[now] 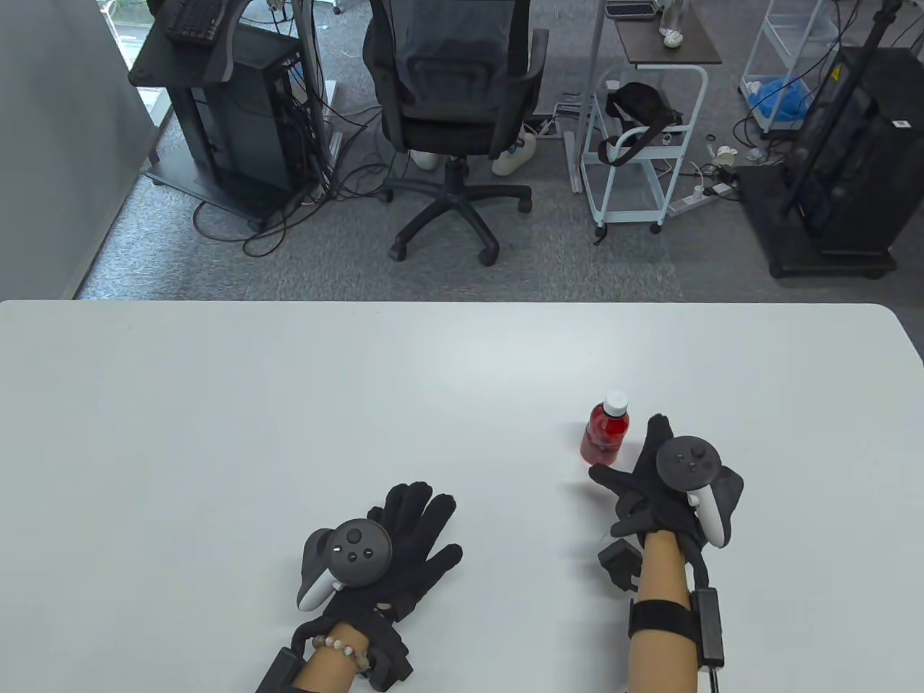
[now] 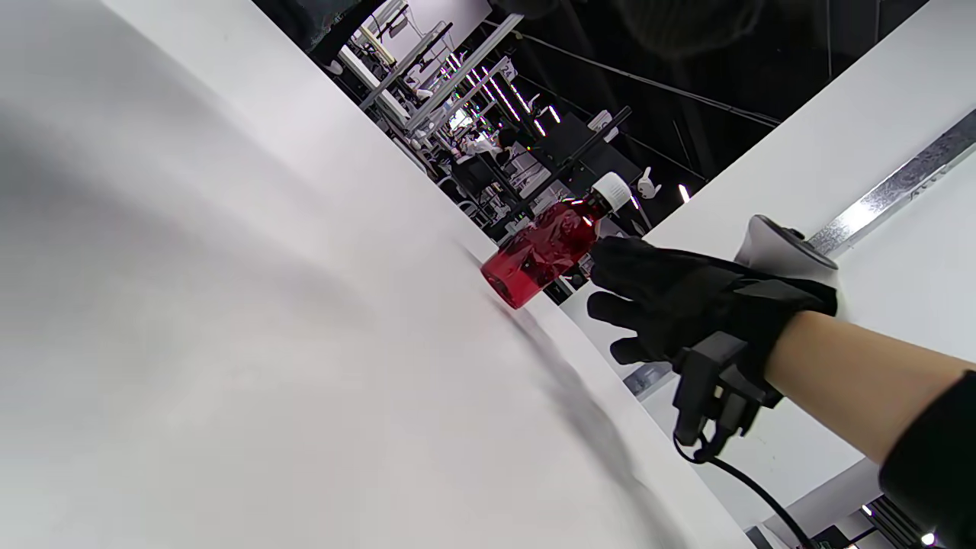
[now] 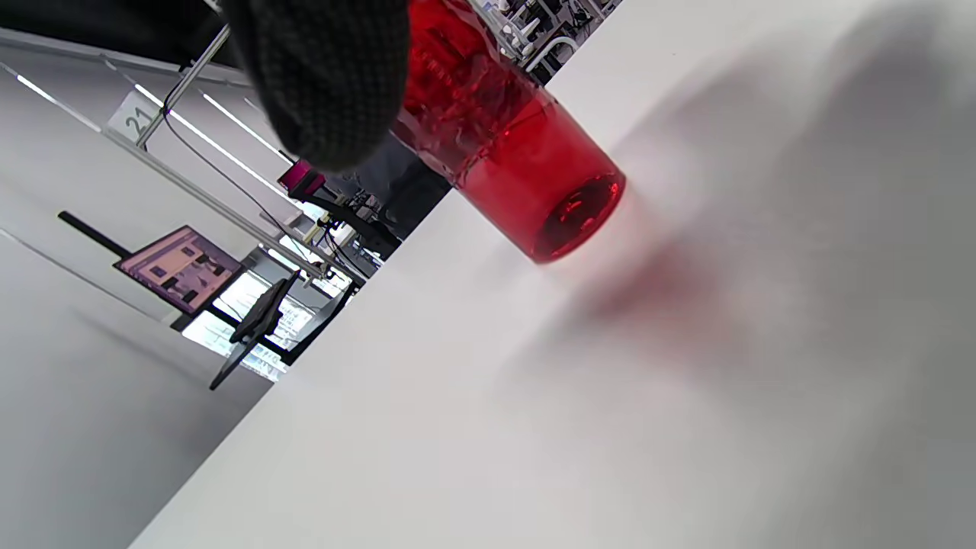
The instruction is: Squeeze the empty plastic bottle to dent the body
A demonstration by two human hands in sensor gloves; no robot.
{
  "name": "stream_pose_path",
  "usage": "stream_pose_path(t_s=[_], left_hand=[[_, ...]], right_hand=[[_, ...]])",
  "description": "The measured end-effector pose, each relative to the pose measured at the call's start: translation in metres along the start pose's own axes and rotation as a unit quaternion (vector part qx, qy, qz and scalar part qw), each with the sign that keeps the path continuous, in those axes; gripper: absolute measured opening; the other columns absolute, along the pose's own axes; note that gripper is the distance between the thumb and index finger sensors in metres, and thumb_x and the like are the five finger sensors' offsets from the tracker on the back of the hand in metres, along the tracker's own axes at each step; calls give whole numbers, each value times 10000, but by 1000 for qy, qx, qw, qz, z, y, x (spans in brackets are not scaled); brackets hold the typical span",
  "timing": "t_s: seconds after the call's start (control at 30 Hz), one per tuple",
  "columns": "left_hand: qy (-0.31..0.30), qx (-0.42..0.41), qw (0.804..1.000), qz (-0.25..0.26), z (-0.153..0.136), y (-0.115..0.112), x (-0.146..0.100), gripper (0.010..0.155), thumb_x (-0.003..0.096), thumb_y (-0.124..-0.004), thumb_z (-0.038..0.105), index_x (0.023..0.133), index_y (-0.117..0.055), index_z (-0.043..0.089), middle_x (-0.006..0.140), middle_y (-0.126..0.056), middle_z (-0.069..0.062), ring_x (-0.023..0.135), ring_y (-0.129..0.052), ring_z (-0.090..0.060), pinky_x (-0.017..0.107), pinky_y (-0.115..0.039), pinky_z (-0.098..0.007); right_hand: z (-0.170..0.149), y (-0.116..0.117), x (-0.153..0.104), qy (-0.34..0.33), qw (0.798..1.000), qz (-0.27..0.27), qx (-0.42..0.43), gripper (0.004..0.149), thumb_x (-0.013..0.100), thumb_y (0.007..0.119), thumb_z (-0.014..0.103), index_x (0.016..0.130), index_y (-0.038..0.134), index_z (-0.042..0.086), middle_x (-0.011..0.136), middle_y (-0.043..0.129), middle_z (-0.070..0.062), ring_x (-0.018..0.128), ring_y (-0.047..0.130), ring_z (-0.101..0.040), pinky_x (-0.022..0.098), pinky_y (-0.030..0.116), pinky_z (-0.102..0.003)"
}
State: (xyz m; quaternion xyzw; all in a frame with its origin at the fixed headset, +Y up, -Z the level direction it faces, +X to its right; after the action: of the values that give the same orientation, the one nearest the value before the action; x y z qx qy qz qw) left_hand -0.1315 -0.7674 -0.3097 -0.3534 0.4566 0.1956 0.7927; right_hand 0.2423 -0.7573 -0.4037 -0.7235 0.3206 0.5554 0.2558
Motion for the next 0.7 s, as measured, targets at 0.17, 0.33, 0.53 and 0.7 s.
stream_pose_path(t_s=[0.17, 0.33, 0.53, 0.7], left_hand=[[11, -12, 1000, -2, -7, 0, 2, 726, 641, -583, 554, 1194, -305, 175, 1217, -91, -162, 1104, 5, -427, 676, -13, -660], [11, -13, 1000, -2, -7, 0, 2, 710, 641, -584, 551, 1197, -332, 188, 1221, -110, -169, 1108, -14, -435, 676, -16, -662], [10, -17, 1000, -6, -6, -1, 3, 709, 641, -586, 549, 1196, -347, 177, 1223, -121, -173, 1109, -25, -441, 676, -19, -664], [8, -20, 1000, -9, -5, -2, 3, 694, 641, -586, 547, 1196, -373, 190, 1223, -159, -174, 1113, -37, -442, 677, -24, -666]], right_hand=[[-1, 9, 23, 5, 999, 35, 8, 1095, 525, 861, 429, 1121, -6, 125, 1214, 107, -215, 1081, 244, -545, 663, 199, -811], [-1, 15, 34, 3, 998, 22, 64, 1117, 519, 862, 444, 1120, -21, 118, 1204, 92, -250, 1068, 249, -568, 644, 185, -821], [10, 18, 42, -13, 999, -3, 39, 1044, 509, 876, 436, 1161, 126, 118, 1220, 216, -243, 1069, 313, -560, 638, 207, -825], [14, 28, 46, -20, 999, -22, 29, 918, 519, 879, 401, 1151, 278, 114, 1210, 333, -243, 1056, 386, -556, 641, 237, -810]])
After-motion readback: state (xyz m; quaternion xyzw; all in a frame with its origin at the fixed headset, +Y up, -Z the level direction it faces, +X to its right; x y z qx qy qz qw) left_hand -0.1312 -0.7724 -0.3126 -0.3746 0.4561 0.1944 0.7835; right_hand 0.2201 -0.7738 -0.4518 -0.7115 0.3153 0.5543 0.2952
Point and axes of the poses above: the tracker on the back of each hand, its own z axis roughly to the thumb side, its own x axis roughly from the wrist to the fingertips, y = z × x, the point moved 3 cm from there along x, roughly from the wrist to the fingertips
